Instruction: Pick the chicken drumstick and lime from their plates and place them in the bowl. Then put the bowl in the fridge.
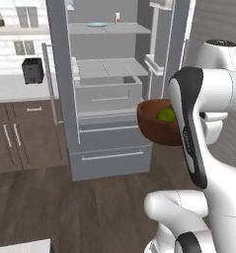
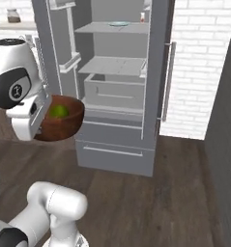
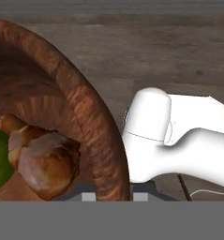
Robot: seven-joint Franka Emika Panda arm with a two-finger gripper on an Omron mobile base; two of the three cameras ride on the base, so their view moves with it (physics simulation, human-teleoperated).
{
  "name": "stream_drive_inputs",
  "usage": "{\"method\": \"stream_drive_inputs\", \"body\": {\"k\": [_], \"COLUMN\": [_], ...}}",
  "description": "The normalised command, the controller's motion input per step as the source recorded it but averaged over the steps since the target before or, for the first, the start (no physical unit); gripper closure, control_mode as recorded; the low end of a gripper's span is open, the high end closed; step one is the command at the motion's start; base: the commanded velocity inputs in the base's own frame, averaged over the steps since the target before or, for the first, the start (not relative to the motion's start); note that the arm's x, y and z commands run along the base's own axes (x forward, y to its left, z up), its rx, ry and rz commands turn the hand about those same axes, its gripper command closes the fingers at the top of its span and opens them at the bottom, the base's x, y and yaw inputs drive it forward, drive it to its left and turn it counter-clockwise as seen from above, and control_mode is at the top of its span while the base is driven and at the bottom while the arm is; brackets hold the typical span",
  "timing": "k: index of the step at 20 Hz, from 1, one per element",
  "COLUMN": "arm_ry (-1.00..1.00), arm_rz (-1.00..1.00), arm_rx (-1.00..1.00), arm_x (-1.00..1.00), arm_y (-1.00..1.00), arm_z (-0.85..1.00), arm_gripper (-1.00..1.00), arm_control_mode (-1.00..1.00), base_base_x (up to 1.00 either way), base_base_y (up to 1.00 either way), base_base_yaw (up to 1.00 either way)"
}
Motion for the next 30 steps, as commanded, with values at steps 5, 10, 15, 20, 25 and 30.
{"method": "stream_drive_inputs", "body": {"k": [5, 10, 15, 20, 25, 30], "arm_ry": [0.00, 0.00, 0.00, 0.00, 0.00, 0.00], "arm_rz": [0.00, 0.00, 0.00, 0.00, 0.00, 0.00], "arm_rx": [0.00, 0.00, 0.00, 0.00, 0.00, 0.00], "arm_x": [0.00, 0.00, 0.00, 0.00, 0.00, 0.00], "arm_y": [0.00, 0.00, 0.00, 0.00, 0.00, 0.00], "arm_z": [0.00, 0.00, 0.00, 0.00, 0.00, 0.00], "arm_gripper": [1.00, 1.00, 1.00, 1.00, 1.00, 1.00], "arm_control_mode": [1.00, 1.00, 1.00, 1.00, 1.00, 1.00], "base_base_x": [0.75, 0.69, 0.90, 0.93, 0.90, 0.88], "base_base_y": [0.27, 0.00, 0.06, 0.12, 0.04, 0.03], "base_base_yaw": [-0.23, -0.24, -0.11, -0.03, 0.00, 0.00]}}
